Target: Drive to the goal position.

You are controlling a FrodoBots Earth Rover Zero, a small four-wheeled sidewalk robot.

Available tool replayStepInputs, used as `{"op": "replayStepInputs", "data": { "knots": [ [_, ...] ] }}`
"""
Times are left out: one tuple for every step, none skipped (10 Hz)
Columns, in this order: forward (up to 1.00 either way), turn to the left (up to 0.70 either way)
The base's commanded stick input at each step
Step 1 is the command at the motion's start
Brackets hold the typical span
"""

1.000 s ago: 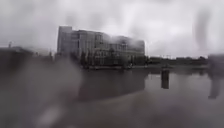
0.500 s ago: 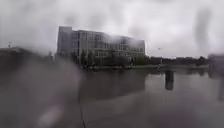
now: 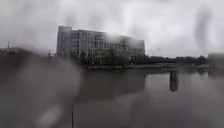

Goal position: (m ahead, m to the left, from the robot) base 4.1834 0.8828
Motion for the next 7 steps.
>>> {"op": "replayStepInputs", "data": {
  "knots": [
    [0.70,-0.35],
    [0.70,-0.35],
    [0.70,-0.33],
    [0.70,0.00],
    [0.70,0.00],
    [0.70,0.00],
    [0.70,0.00]
  ]
}}
